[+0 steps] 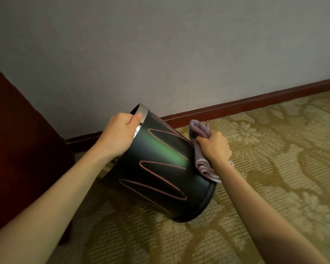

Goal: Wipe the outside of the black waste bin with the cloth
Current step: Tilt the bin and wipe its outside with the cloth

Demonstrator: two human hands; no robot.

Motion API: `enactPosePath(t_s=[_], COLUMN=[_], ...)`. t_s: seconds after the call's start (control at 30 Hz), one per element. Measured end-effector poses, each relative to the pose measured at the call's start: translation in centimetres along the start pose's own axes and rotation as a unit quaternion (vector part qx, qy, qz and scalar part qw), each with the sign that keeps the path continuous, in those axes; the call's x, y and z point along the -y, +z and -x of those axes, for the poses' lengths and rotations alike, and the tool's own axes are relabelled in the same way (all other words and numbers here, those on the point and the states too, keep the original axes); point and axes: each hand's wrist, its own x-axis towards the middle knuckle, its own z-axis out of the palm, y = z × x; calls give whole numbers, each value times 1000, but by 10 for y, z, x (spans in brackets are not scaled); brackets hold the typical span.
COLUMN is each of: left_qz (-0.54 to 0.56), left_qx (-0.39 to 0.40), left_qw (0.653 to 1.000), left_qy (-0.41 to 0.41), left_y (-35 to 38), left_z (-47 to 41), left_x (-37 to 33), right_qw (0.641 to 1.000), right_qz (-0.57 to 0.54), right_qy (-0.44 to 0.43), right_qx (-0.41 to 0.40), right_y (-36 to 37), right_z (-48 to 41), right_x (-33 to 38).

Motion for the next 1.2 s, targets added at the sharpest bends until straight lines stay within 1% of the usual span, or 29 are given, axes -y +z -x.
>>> enactPosePath(t_s=[0.1,0.2,0.33,0.43,0.5,0.67,0.77,0.83,0.9,1.0,1.07,1.13,1.2], left_qz=[-6,-26,-28,7,25,66,83,100,108,94,73,60,55], left_qx=[10,11,27,47,50,73,80,83,70,40,36,34,28], left_qw=[999,998,997,998,998,994,993,991,991,995,996,997,998], left_qy=[-33,-51,-60,-38,-35,-37,-29,-27,-29,-24,-24,-30,-31], left_y=[-4,-5,-5,-8,-11,-15,-15,-14,-8,1,2,0,0], left_z=[-11,-21,-24,-19,-13,-1,4,6,10,13,8,2,-2], left_x=[2,-2,-1,5,9,18,17,14,10,-2,-9,-11,-10], right_qw=[994,985,976,974,979,997,1000,999,998,998,999,1000,996], right_qz=[-46,-89,-58,-56,-60,-41,-13,-2,3,13,2,-27,-59], right_qy=[-33,-56,-105,-142,-136,-46,6,27,38,40,33,14,-4], right_qx=[-89,-134,-180,-167,-140,-56,7,42,59,55,33,-3,-59], right_y=[-1,5,19,16,11,6,4,3,3,1,0,-1,0], right_z=[33,67,104,100,84,33,5,-8,-14,-14,-6,9,29], right_x=[6,10,6,6,9,24,28,26,24,20,15,10,6])
